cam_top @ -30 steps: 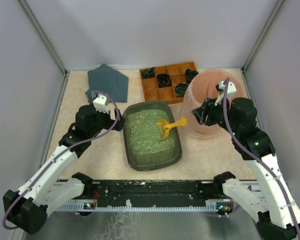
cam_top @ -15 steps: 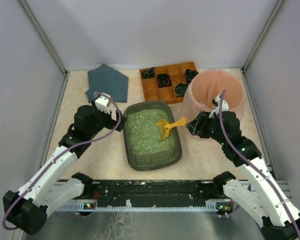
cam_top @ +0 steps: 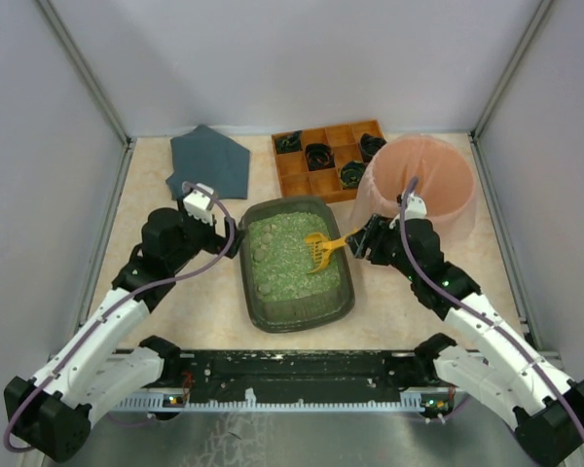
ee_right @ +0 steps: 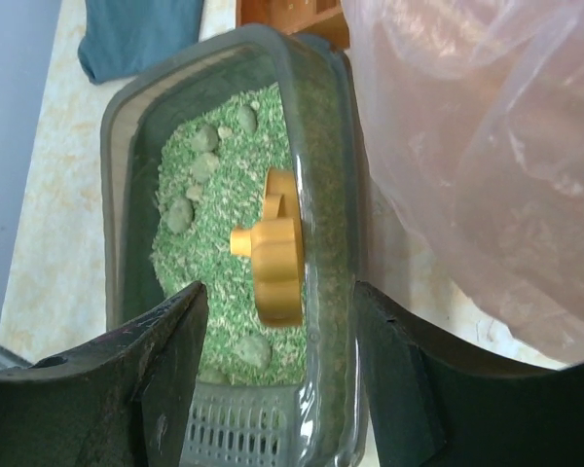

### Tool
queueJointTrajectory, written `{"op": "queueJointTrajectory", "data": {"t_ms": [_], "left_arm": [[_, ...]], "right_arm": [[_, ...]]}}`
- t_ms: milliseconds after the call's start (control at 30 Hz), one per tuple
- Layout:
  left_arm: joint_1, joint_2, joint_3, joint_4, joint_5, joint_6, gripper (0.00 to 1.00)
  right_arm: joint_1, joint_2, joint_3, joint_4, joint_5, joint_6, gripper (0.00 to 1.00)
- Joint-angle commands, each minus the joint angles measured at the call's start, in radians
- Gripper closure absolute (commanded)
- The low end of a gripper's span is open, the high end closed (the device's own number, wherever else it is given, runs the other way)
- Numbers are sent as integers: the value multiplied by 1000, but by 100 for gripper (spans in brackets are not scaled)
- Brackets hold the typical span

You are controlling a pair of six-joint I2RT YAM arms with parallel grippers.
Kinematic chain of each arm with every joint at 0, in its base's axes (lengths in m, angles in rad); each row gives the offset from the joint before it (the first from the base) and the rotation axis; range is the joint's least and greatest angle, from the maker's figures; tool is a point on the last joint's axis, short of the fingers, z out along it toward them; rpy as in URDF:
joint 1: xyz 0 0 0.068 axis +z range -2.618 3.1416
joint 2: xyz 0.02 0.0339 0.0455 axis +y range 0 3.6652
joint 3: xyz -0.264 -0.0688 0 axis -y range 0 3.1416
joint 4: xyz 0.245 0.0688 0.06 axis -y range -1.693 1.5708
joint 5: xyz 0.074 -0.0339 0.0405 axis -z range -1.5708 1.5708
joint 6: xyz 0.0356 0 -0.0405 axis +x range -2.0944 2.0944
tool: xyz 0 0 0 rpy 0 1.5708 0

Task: Clean the litter box

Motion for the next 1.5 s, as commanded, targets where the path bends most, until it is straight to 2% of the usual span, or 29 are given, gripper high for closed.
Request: {"op": "queueJointTrajectory", "data": {"t_ms": [0, 200, 433, 567, 700, 900, 1133, 1233, 1367, 1467], "left_arm": [[2, -24, -23, 45, 14, 12, 0], [1, -32, -71, 112, 58, 69, 1], [2, -72, -169, 309, 140, 84, 1], [2, -49, -187, 386, 269, 100, 4], [1, -27, -187, 453, 422, 129, 8], [0, -37, -189, 528, 499, 164, 11], [-2, -28, -205, 582, 556, 201, 12], [-16, -2, -203, 632, 523, 193, 13], [-48, 54, -187, 680, 489, 220, 23], [-94, 120, -165, 711, 465, 244, 25]], "right_arm": [[13, 13, -19, 166, 56, -5, 40], [28, 60, -27, 250, 19, -33, 51], [74, 99, 6, 247, 30, -75, 68], [130, 120, 62, 209, 75, -118, 77], [184, 158, 167, 124, 121, -203, 82], [215, 251, 360, -35, 98, -355, 89], [238, 322, 486, -112, 82, -388, 94], [240, 357, 532, -149, 62, -391, 96], [247, 389, 575, -179, 58, -396, 98], [249, 392, 584, -182, 58, -391, 99]]}}
